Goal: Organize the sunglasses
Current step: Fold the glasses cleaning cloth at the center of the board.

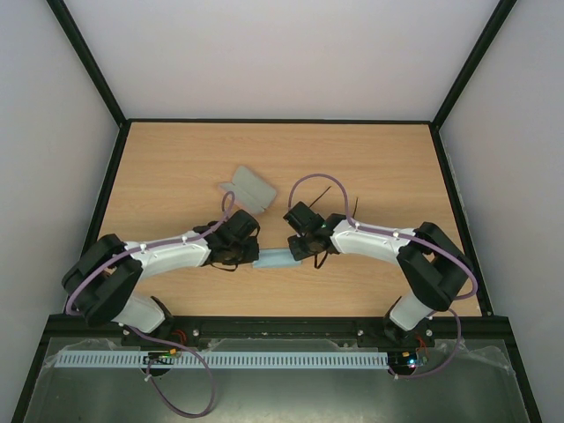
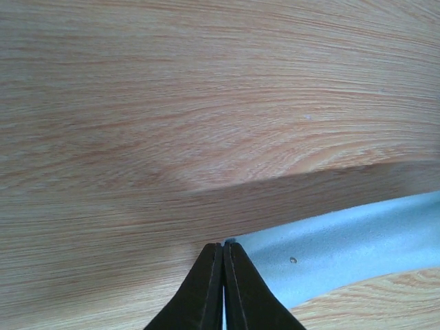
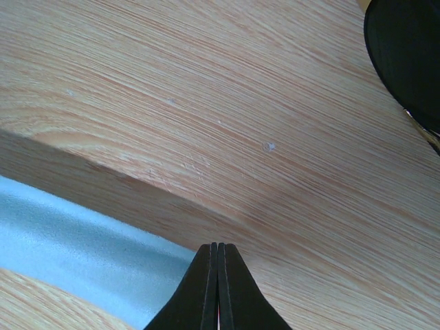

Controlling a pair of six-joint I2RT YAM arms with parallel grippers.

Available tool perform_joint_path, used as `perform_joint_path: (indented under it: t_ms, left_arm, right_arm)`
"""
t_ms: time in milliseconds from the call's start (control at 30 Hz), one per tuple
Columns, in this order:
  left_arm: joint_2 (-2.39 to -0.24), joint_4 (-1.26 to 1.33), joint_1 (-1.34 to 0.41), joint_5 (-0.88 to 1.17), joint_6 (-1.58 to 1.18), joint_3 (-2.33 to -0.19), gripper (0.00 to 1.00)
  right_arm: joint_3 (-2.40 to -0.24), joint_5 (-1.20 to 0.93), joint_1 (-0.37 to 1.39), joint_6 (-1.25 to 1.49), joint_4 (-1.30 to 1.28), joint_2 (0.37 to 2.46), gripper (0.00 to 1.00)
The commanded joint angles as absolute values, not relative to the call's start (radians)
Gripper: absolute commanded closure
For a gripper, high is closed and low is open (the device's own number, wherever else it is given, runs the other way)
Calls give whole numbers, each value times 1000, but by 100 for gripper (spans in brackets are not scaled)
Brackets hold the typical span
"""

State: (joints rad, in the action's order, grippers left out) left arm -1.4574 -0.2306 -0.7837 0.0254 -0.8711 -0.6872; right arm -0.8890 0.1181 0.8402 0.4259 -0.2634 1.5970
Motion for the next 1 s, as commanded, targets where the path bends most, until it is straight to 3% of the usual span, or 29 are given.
perform_joint_path:
  t_ms: [0, 967]
  left_arm:
    - [-1468, -255, -776, 9, -862, -705, 94]
    - [-1390, -297, -776, -5, -882, -697, 90]
  right_arm:
    - [-900, 143, 840, 416, -293, 1610, 98]
    - [-910, 140, 841, 424, -299, 1571, 85]
